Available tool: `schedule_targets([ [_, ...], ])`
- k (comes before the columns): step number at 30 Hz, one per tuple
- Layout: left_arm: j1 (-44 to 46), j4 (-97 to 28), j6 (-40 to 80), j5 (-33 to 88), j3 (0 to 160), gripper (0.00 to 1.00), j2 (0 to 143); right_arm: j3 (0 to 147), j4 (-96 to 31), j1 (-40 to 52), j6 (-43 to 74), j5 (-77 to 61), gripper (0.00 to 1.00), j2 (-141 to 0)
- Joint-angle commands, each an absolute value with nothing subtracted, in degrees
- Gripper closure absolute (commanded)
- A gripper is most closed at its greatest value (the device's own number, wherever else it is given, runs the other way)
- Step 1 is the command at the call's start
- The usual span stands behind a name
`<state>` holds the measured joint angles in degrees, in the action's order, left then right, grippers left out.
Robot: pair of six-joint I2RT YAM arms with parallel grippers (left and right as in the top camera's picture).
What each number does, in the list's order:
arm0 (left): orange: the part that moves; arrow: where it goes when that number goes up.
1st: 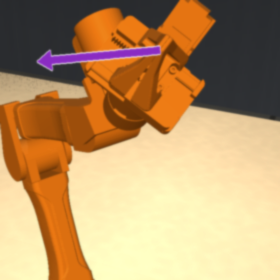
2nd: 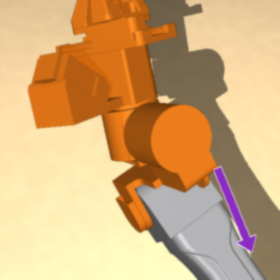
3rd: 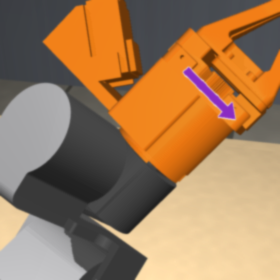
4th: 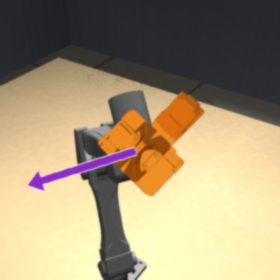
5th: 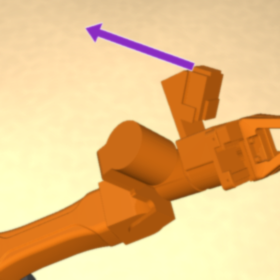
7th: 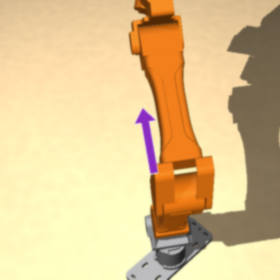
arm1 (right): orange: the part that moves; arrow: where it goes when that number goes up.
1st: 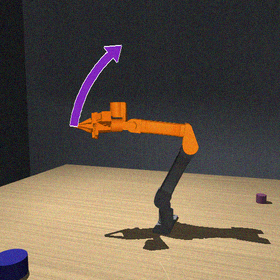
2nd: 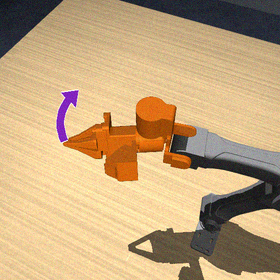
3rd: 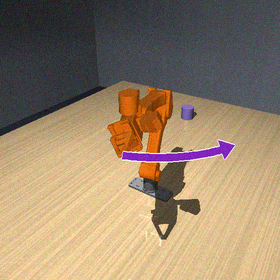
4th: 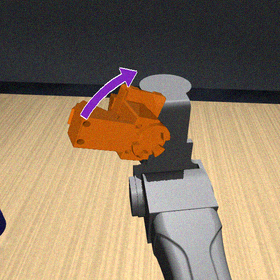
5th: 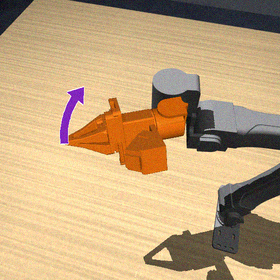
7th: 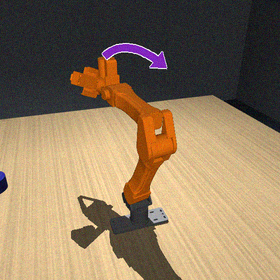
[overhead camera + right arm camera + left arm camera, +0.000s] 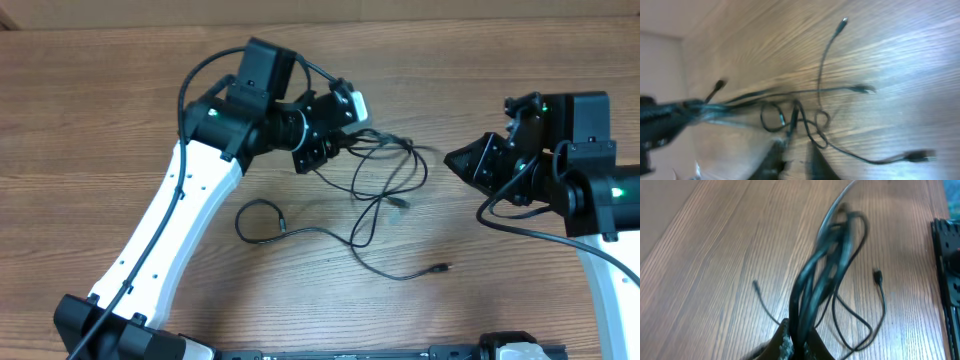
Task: Untangle cables
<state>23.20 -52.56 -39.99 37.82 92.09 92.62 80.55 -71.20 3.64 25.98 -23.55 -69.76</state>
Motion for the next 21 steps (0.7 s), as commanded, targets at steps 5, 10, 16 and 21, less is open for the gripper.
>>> schedule_targets([
  [5, 22.2, -52.4, -35.7, 42.81, 92.66, 0.96, 92.58, 81.01, -70.0, 3.14, 25.41, -29.06, 0.0, -69.6],
  [10, 22.2, -52.42, -35.55, 50.48, 92.66, 0.96, 92.58, 81.01, -66.13, 3.14, 25.69, -37.93, 0.0, -69.6],
  [16, 22.55, -52.42, -35.53, 55.09, 92.66, 0.96, 92.58, 81.01, -61.98, 3.14, 35.44, -38.11, 0.03, -69.6],
  [21, 24.03, -52.07, -34.09, 56.07, 92.66, 0.96, 92.58, 81.01, -60.05, 3.22, 42.15, -38.09, 0.21, -69.6],
])
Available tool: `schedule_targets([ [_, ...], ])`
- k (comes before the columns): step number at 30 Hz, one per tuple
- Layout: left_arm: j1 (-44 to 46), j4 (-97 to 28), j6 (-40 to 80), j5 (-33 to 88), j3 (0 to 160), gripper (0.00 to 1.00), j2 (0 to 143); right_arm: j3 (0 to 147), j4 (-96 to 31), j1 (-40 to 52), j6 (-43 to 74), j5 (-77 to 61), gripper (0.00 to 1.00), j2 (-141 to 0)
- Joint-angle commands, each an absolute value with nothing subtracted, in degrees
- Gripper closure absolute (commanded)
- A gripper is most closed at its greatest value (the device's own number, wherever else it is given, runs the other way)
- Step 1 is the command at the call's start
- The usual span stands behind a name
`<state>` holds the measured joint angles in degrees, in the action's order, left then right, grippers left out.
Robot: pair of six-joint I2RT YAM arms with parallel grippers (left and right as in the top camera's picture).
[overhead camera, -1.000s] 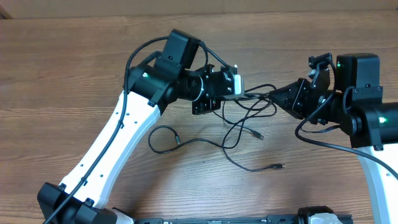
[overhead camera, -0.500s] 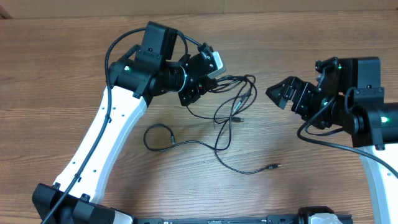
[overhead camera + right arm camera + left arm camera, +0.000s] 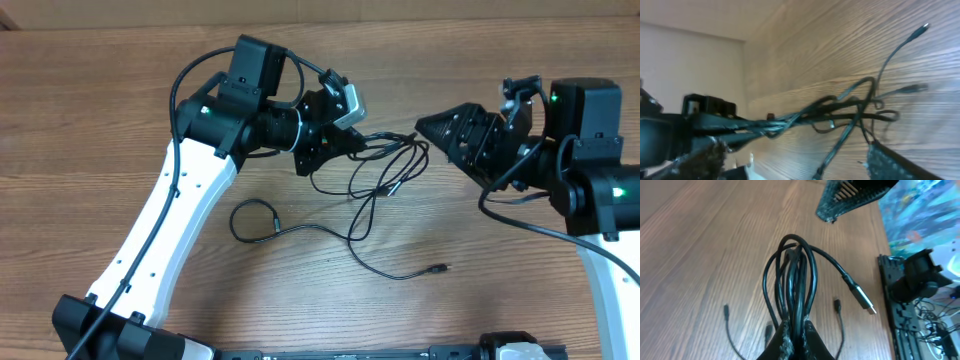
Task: Untangle cables
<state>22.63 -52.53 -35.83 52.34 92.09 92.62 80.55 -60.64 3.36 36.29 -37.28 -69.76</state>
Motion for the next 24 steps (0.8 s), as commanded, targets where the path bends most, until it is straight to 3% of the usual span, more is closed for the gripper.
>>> schedule_targets([
  [1, 24.51, -51.77, -33.28, 56.05, 92.66, 0.96, 92.58, 81.01, -59.92, 3.25, 42.7, -38.11, 0.27, -69.6],
  [8, 27.81, -47.31, -27.88, 55.96, 92.66, 0.96, 92.58, 80.99, -60.23, 3.25, 43.72, -38.09, 0.32, -69.6],
  [17, 28.53, -44.14, -22.22, 54.72, 92.66, 0.96, 92.58, 80.99, -60.93, 3.25, 43.7, -37.76, 0.45, -69.6],
  [24, 29.02, -44.38, -19.0, 56.05, 92.66, 0.96, 92.58, 80.99, -60.73, 3.25, 43.7, -36.71, 0.65, -70.06],
])
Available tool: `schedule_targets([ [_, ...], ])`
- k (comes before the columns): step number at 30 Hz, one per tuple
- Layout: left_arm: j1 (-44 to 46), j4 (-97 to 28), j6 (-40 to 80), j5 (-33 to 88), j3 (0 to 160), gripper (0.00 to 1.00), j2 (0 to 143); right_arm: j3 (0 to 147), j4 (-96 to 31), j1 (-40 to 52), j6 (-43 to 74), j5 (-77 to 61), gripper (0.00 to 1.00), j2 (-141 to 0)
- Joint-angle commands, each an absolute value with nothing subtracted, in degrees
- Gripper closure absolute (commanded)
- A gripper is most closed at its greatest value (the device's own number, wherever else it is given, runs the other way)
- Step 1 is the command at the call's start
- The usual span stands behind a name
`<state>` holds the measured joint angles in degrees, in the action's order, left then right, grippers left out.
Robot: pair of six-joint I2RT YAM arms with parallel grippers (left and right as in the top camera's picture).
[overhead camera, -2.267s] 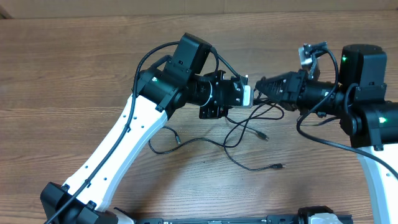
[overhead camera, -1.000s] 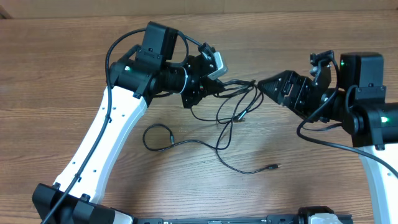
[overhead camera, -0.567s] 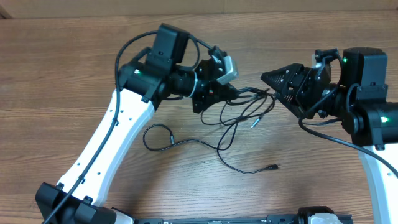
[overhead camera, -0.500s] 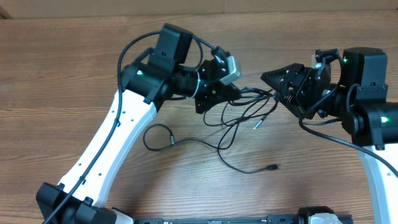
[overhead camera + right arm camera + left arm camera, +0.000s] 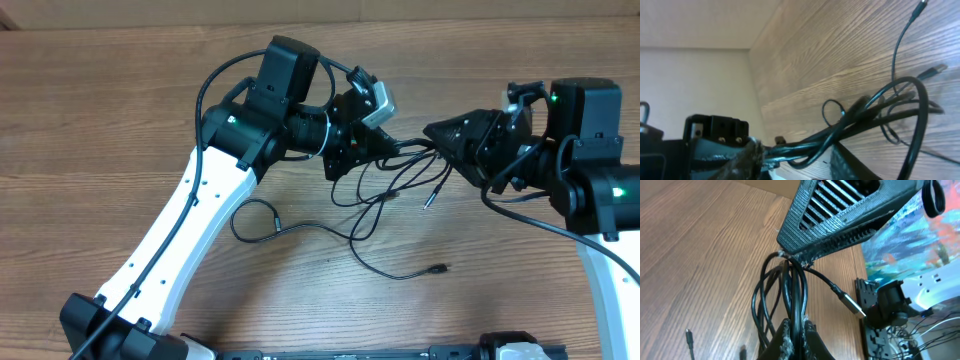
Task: Untangle cables
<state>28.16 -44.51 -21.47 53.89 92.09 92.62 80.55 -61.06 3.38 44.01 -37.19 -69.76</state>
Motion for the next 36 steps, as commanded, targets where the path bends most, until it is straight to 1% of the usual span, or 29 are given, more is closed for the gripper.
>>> schedule_targets([
  [1, 29.32, -44.45, -19.0, 56.31, 92.66, 0.96, 92.58, 80.99, -60.69, 3.25, 43.7, -36.67, 0.7, -70.26],
  [5, 30.46, -44.29, -19.03, 56.62, 92.66, 0.96, 92.58, 80.99, -60.71, 3.25, 43.64, -36.53, 0.82, -71.72],
  [7, 30.92, -44.12, -19.07, 56.55, 92.66, 0.96, 92.58, 80.99, -60.8, 3.25, 43.24, -36.53, 0.85, -72.62],
  [9, 31.16, -44.03, -19.07, 56.36, 92.66, 0.96, 92.58, 80.99, -61.41, 3.25, 43.13, -36.51, 0.9, -73.49],
  [13, 31.09, -43.83, -19.05, 56.03, 92.66, 0.96, 92.58, 80.99, -62.72, 3.25, 42.54, -36.49, 0.96, -74.52],
  [22, 31.09, -43.97, -18.68, 51.55, 92.66, 0.96, 92.58, 80.97, -66.0, 3.25, 40.42, -29.45, 0.96, -74.72],
  [25, 31.09, -44.66, -16.03, 45.58, 92.66, 0.96, 92.58, 80.97, -67.68, 3.25, 40.12, -28.29, 0.96, -74.72],
  [27, 31.09, -45.67, -13.8, 39.09, 92.66, 0.96, 92.58, 80.97, -68.25, 3.25, 39.99, -28.47, 0.96, -74.7],
  [28, 31.09, -46.5, -11.68, 33.8, 92.66, 0.96, 92.58, 80.97, -68.51, 3.25, 38.68, -29.56, 0.96, -74.7],
  [31, 31.09, -48.4, -7.64, 23.2, 92.66, 0.96, 92.58, 80.99, -68.47, 3.25, 35.35, -33.89, 0.96, -74.7],
  [36, 31.09, -51.13, -3.05, 11.29, 92.66, 0.96, 92.58, 80.99, -68.34, 3.25, 32.71, -37.87, 0.96, -74.61],
])
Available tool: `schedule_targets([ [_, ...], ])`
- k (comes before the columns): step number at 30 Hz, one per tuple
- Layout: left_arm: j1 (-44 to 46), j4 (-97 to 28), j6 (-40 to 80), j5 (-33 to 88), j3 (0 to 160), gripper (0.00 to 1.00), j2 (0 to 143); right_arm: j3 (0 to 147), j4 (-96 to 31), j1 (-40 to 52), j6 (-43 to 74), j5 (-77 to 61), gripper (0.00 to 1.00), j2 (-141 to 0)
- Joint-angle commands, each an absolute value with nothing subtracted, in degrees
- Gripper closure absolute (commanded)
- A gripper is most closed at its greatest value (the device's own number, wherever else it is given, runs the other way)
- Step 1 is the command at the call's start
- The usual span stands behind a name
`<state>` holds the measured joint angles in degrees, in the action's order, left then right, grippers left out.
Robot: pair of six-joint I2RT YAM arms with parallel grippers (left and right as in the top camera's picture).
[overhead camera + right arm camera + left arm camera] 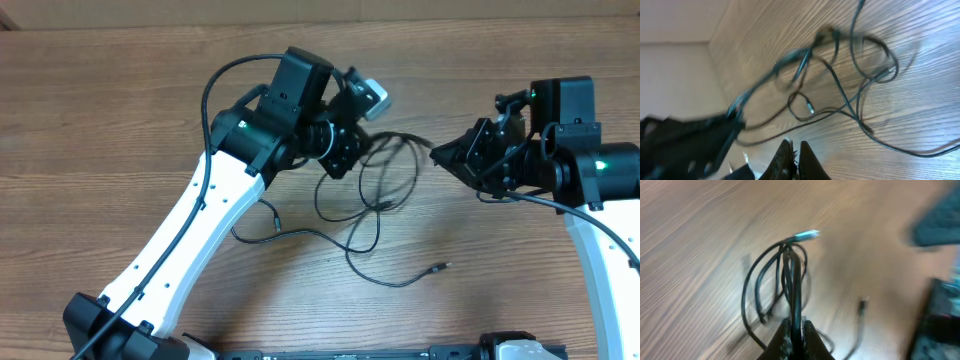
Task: Untangle cables
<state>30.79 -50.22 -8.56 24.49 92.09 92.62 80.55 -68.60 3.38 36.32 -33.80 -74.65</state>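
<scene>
Several thin black cables [388,172] hang in tangled loops from my left gripper [350,150], which is shut on the bundle above the middle of the table. In the left wrist view the bundle [790,270] rises from the gripper [796,328] and ends in a silvery connector [807,234]. One more cable strand [300,235] trails over the wood to a plug [440,267]. My right gripper [437,152] sits just right of the loops, shut [794,146]. No cable shows between its fingertips; the cables [850,75] lie beyond them.
The wooden table [100,120] stretches bare to the left and along the far edge. The left arm's white link [190,230] crosses the near left part. The right arm's black body [570,160] stands at the right edge.
My right gripper was open at the end of the bundle, close to the left gripper. Now it is shut and sits a little further right, and the loops hang lower.
At first my left gripper held the bundle left of centre, with the right gripper far off at the right. The right gripper then stood open nearer the loops, then open at the bundle's end. Now it is shut and drawn back while the left holds on.
</scene>
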Motion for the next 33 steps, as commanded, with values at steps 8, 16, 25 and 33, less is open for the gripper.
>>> schedule_targets([
  [8, 31.09, -52.07, -1.69, 11.27, 92.66, 0.96, 92.58, 80.99, -67.83, 3.25, 29.71, -38.61, 0.96, -74.61],
  [16, 31.09, -51.53, -1.72, 18.2, 92.66, 0.96, 92.58, 80.95, -67.81, 3.25, 29.69, -32.84, 0.41, -74.72],
  [25, 31.09, -43.22, -1.17, 35.03, 92.68, 0.96, 92.58, 80.95, -67.85, 3.25, 29.69, -26.98, 0.5, -75.33],
  [33, 31.09, -38.11, 7.11, 36.1, 92.68, 0.96, 92.58, 80.34, -65.43, 3.25, 30.46, -24.05, 0.37, -80.44],
])
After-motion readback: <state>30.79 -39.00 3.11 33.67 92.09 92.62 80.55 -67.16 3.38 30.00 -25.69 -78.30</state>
